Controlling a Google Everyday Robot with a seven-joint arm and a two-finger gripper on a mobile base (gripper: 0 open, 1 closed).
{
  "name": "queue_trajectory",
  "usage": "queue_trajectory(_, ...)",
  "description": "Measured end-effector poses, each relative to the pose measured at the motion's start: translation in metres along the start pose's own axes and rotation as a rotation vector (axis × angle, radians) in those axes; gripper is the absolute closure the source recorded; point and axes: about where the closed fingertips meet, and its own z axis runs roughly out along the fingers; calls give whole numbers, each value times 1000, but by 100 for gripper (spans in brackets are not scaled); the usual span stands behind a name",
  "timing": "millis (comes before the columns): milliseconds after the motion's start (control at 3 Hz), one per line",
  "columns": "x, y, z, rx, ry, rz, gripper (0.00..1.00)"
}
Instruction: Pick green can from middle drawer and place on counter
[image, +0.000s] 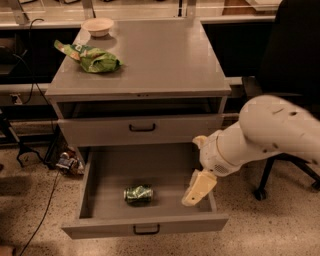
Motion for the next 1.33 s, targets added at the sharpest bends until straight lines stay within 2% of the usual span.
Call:
queue_trajectory(333, 15, -15, 93, -28, -83, 38, 0)
queue_trajectory(667, 15, -21, 153, -53, -139, 67, 0)
queue_trajectory(1000, 15, -21, 153, -53, -139, 67, 0)
queue_trajectory(1333, 21, -22, 190, -85, -119, 24, 0)
